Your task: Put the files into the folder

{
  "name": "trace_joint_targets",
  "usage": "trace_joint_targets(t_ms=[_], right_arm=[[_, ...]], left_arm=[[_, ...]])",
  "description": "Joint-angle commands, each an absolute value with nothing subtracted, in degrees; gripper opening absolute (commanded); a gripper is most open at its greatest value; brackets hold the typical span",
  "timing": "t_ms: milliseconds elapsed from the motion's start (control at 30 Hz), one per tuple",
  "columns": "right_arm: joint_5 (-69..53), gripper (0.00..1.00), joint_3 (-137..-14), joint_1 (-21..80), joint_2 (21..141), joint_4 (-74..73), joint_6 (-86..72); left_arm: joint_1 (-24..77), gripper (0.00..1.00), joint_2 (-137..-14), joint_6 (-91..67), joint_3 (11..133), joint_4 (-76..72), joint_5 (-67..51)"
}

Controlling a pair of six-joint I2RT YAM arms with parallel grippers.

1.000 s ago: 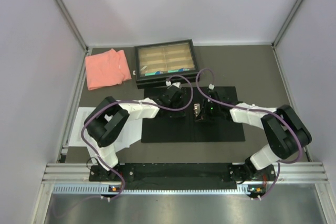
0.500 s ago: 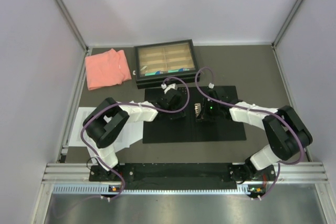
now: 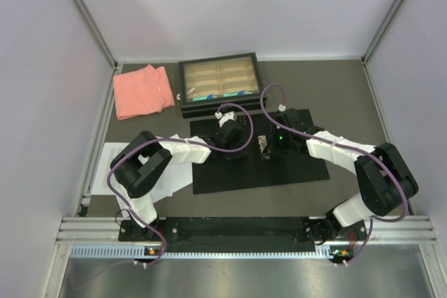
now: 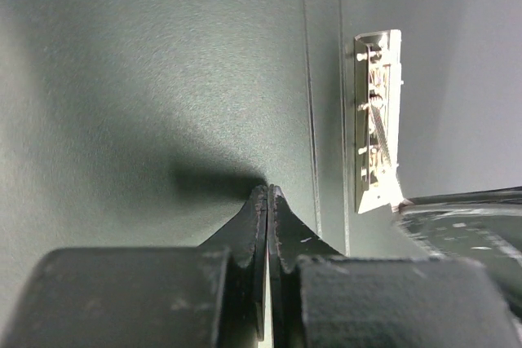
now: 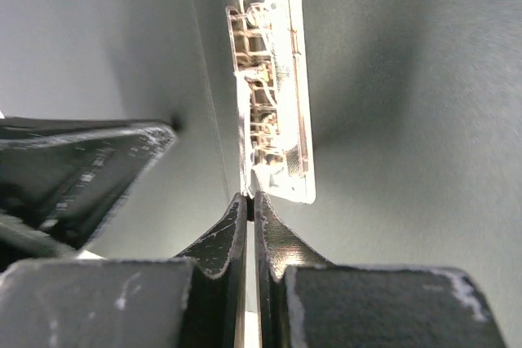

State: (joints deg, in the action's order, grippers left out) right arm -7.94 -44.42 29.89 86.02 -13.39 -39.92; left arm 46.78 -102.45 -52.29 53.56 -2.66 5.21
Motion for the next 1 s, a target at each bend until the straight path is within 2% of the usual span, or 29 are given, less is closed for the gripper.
trace_joint_targets(t_ms=[0,133,267,300,333,400,433,500,600,767,967], right_arm=[[-1.0,0.00,-48.1,29.6,84.1,-23.1,-36.2],[-3.8,0.00,-49.5,29.7,84.9,-20.6,-35.6],[-11.6,0.00,-49.0,29.5,84.9,-14.1,-34.9],[-12.3,0.05,-49.0,29.4,84.8,-13.3,-35.2],[-12.8,0.20,-49.0,29.3,84.5,-12.8,-35.2],[-14.4,0.34,-48.6,28.8,83.9,-11.3,-35.3],[-14.8,0.47,-48.4,28.7,83.3,-10.9,-35.5],[-16.0,0.60,-47.2,28.4,81.4,-9.5,-35.3],[-17.7,0.68,-45.4,28.4,80.4,-7.8,-35.2],[-20.3,0.71,-43.0,28.4,80.9,-3.3,-35.3],[-23.3,0.69,-46.6,28.4,85.3,-0.4,-36.1]], left_arm=[[47.5,0.00,-101.5,-50.4,51.9,1.2,7.4],[48.1,0.00,-101.7,-49.8,52.7,1.6,7.5],[48.3,0.00,-101.5,-48.9,52.7,0.8,6.2],[48.3,0.00,-101.6,-48.8,52.7,0.7,6.1],[48.3,0.00,-101.5,-48.7,52.7,0.6,5.6],[48.3,0.00,-101.5,-48.6,52.7,0.5,5.5],[48.3,0.00,-101.5,-48.3,52.7,0.4,5.4],[48.3,0.00,-101.5,-48.2,52.8,0.5,5.0],[48.3,0.00,-101.8,-47.8,53.0,0.4,4.4],[48.4,0.00,-102.4,-48.1,53.5,0.4,3.9],[48.7,0.00,-102.7,-48.3,53.9,0.4,4.2]])
